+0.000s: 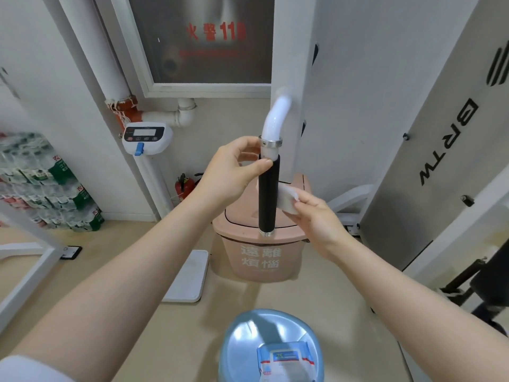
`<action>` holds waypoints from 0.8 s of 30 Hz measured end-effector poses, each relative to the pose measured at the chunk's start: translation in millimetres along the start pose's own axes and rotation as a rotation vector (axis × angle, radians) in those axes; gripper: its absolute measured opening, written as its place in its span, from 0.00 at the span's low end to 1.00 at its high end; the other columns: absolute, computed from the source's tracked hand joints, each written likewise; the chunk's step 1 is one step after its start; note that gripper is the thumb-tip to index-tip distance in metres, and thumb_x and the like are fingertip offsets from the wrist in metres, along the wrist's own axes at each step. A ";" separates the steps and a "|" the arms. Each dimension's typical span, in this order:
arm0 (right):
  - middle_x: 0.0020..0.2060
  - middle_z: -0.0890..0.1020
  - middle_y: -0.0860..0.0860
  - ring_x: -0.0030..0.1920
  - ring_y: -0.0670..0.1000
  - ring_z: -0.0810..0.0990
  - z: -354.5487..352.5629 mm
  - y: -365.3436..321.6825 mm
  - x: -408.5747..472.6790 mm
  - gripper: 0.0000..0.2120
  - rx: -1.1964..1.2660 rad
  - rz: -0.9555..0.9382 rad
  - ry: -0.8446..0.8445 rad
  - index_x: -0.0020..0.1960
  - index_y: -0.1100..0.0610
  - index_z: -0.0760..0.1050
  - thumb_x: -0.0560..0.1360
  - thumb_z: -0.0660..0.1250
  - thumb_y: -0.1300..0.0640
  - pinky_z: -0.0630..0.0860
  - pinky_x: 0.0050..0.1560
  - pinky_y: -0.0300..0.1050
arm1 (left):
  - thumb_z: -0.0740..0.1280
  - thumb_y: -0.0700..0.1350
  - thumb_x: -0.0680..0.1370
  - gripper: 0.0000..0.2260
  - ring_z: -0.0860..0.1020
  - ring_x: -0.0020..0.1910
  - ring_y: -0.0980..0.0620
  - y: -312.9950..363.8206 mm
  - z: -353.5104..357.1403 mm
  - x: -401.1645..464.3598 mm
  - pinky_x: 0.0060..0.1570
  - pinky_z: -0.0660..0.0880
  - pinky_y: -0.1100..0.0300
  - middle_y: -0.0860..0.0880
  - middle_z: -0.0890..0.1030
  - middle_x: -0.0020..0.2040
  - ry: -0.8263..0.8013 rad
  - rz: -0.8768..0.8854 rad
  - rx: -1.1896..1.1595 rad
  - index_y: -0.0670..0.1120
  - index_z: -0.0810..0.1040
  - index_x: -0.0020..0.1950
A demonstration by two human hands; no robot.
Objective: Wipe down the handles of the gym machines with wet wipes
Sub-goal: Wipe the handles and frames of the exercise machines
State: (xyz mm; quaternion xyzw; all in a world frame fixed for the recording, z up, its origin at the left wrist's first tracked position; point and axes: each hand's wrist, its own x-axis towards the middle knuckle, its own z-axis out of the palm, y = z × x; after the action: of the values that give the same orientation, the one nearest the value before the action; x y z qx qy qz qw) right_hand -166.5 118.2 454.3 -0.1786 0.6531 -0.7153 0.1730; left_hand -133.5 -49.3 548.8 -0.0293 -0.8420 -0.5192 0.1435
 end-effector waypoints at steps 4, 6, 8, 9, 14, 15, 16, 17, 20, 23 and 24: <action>0.61 0.78 0.45 0.65 0.43 0.73 15.6 -10.0 -3.7 0.19 0.161 -0.082 -0.081 0.61 0.51 0.74 0.80 0.47 0.53 0.68 0.62 0.40 | 0.69 0.42 0.74 0.10 0.75 0.56 0.55 -0.2 -7.6 -0.5 0.63 0.70 0.50 0.60 0.79 0.48 0.000 -0.007 0.007 0.55 0.77 0.52; 0.62 0.78 0.50 0.66 0.46 0.72 15.9 -24.5 0.4 0.25 0.226 -0.090 -0.067 0.62 0.55 0.74 0.80 0.43 0.47 0.64 0.67 0.44 | 0.69 0.43 0.75 0.11 0.72 0.57 0.57 -0.7 -9.6 -0.5 0.62 0.68 0.56 0.58 0.76 0.52 0.012 -0.016 0.041 0.54 0.76 0.55; 0.59 0.80 0.52 0.63 0.48 0.75 19.3 -42.8 5.1 0.23 0.199 -0.109 0.024 0.61 0.57 0.76 0.82 0.45 0.50 0.65 0.68 0.49 | 0.69 0.44 0.75 0.11 0.70 0.58 0.58 -1.1 -10.5 -0.1 0.60 0.67 0.59 0.55 0.74 0.56 0.020 -0.014 0.063 0.54 0.75 0.55; 0.56 0.81 0.52 0.61 0.49 0.77 21.6 -49.8 7.7 0.18 0.134 -0.134 0.078 0.58 0.55 0.77 0.82 0.51 0.53 0.68 0.67 0.50 | 0.69 0.44 0.74 0.10 0.71 0.58 0.58 -1.1 -11.1 0.4 0.59 0.67 0.60 0.54 0.74 0.57 0.021 -0.004 0.072 0.54 0.76 0.54; 0.48 0.84 0.47 0.53 0.47 0.81 30.4 -59.0 17.7 0.09 -0.096 -0.275 0.250 0.49 0.47 0.78 0.74 0.68 0.61 0.74 0.60 0.46 | 0.68 0.40 0.76 0.07 0.78 0.42 0.69 5.4 -19.6 2.5 0.42 0.70 0.77 0.54 0.82 0.46 -0.068 0.019 -0.052 0.45 0.81 0.53; 0.48 0.84 0.47 0.53 0.47 0.81 31.1 -55.2 17.9 0.08 -0.110 -0.277 0.268 0.48 0.47 0.78 0.73 0.69 0.59 0.74 0.60 0.47 | 0.68 0.41 0.76 0.06 0.78 0.40 0.70 6.1 -20.9 3.6 0.41 0.70 0.78 0.55 0.82 0.44 -0.075 0.029 -0.064 0.44 0.81 0.52; 0.48 0.84 0.47 0.53 0.47 0.81 31.8 -48.3 16.8 0.08 -0.143 -0.269 0.283 0.48 0.46 0.77 0.71 0.70 0.57 0.74 0.60 0.50 | 0.68 0.41 0.75 0.06 0.78 0.39 0.70 6.2 -21.8 5.1 0.40 0.69 0.79 0.55 0.82 0.43 -0.078 0.034 -0.066 0.44 0.82 0.51; 0.48 0.83 0.48 0.53 0.48 0.81 31.6 -39.1 15.4 0.08 -0.184 -0.249 0.291 0.48 0.47 0.77 0.70 0.71 0.56 0.74 0.60 0.52 | 0.69 0.42 0.75 0.05 0.77 0.38 0.70 5.7 -22.3 6.8 0.41 0.69 0.79 0.56 0.82 0.42 -0.076 0.036 -0.063 0.45 0.82 0.49; 0.48 0.83 0.50 0.53 0.48 0.80 34.2 -25.7 12.4 0.10 -0.229 -0.203 0.286 0.47 0.48 0.75 0.70 0.72 0.60 0.75 0.58 0.50 | 0.71 0.44 0.73 0.03 0.77 0.38 0.70 2.3 -22.9 12.6 0.41 0.69 0.79 0.58 0.81 0.42 -0.057 0.037 -0.029 0.48 0.82 0.46; 0.50 0.83 0.43 0.54 0.45 0.80 38.4 -46.8 21.9 0.12 -0.250 -0.282 0.331 0.50 0.39 0.76 0.68 0.72 0.50 0.75 0.56 0.47 | 0.71 0.44 0.73 0.03 0.78 0.42 0.66 0.4 -23.3 16.5 0.46 0.70 0.75 0.57 0.81 0.43 -0.060 0.036 -0.025 0.49 0.81 0.46; 0.51 0.83 0.43 0.55 0.45 0.80 40.6 -51.9 24.3 0.14 -0.228 -0.307 0.308 0.53 0.39 0.76 0.69 0.71 0.51 0.76 0.56 0.46 | 0.71 0.44 0.73 0.04 0.78 0.44 0.63 0.3 -23.2 16.9 0.48 0.71 0.72 0.56 0.82 0.44 -0.067 0.034 -0.028 0.49 0.82 0.47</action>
State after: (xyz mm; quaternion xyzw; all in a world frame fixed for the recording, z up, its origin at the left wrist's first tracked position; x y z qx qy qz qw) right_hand -168.9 75.6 510.1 -0.1828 0.7135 -0.6736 -0.0604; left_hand -144.7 -71.4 563.4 -0.0628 -0.8385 -0.5270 0.1236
